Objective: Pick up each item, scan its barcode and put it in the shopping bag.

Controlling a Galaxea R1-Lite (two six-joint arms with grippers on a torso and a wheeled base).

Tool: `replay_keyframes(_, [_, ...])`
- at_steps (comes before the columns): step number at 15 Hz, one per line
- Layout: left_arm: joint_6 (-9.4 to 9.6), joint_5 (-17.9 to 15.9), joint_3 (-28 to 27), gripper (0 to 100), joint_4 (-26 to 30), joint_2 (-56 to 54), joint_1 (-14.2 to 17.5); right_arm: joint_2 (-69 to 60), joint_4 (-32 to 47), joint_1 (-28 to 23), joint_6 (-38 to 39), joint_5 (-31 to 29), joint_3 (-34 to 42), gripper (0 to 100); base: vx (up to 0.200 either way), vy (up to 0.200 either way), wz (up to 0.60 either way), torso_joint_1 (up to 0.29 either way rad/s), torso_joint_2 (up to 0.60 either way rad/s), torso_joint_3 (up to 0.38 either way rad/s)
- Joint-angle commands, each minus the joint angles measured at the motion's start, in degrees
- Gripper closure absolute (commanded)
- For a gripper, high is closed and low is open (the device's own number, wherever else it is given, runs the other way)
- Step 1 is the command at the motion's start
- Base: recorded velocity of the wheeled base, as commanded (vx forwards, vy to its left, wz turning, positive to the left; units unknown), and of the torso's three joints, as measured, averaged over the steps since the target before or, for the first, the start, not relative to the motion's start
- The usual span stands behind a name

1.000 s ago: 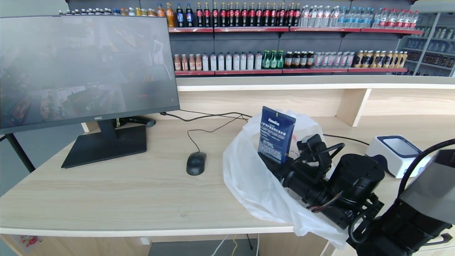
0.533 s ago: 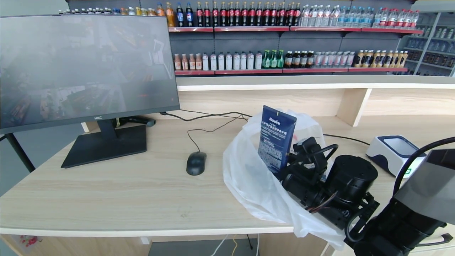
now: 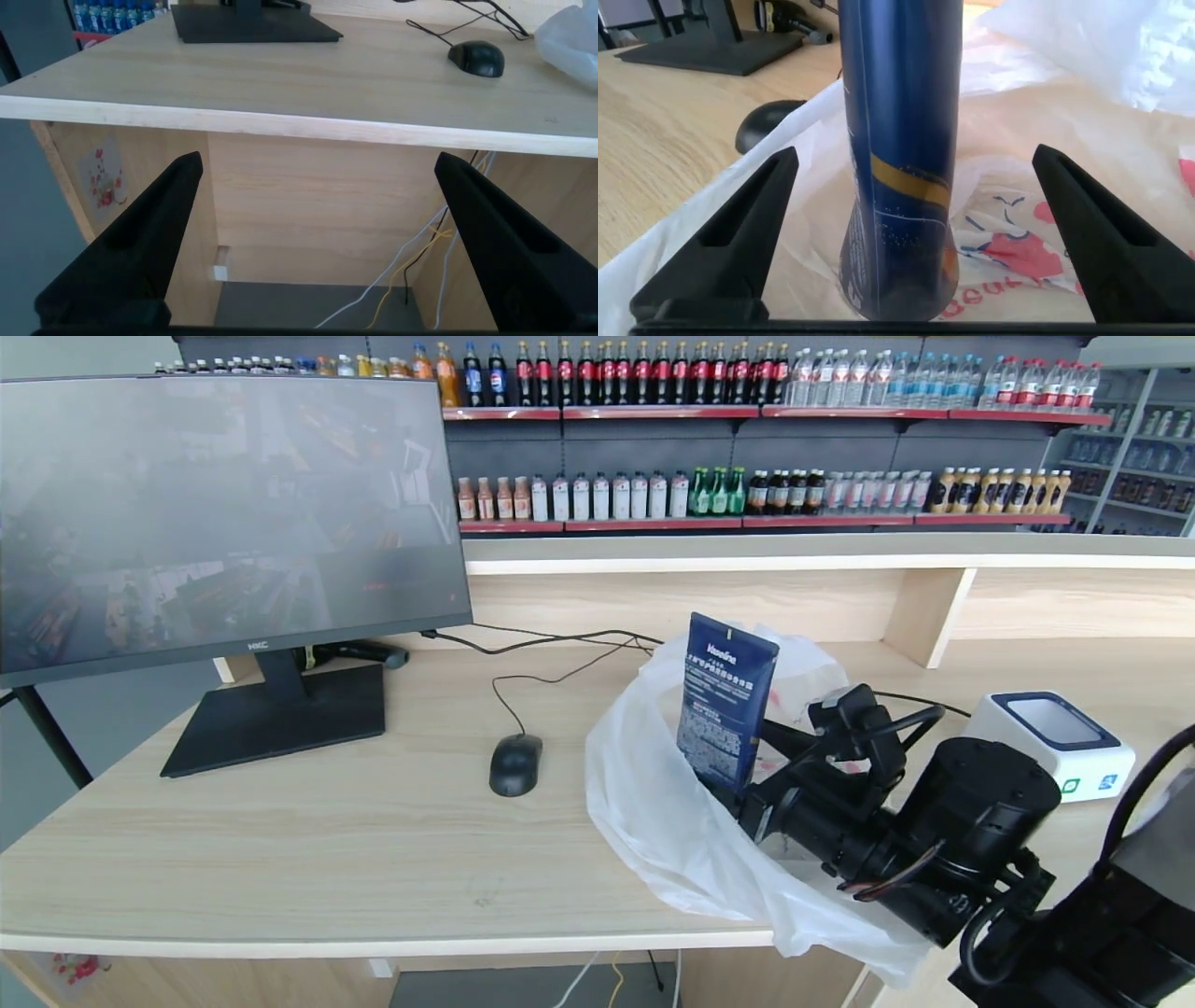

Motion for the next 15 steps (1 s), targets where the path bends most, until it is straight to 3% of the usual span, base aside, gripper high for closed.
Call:
replay_keyframes(1, [-0.02, 0.0, 0.0, 0, 0.0, 0.0, 0.0, -3.5, -0.1, -0.3, -0.1, 0.0, 2.0, 0, 0.0, 0.0, 0.0, 0.0, 0.0, 0.0])
replay_keyframes(9, [-0.11, 0.0, 0.0, 0, 0.1, 0.0, 0.1, -11.1, -0.1, -1.0, -1.6, 0.0, 7.7, 0, 0.0, 0.0, 0.0, 0.0, 0.0, 0.0])
replay_keyframes(15, [-0.28, 0.0, 0.0, 0, 0.1, 0.1, 0.1, -13.2, -0.1, -2.8, -1.5, 0.0, 9.2, 0, -0.2, 0.0, 0.0, 0.003, 0.0, 0.003])
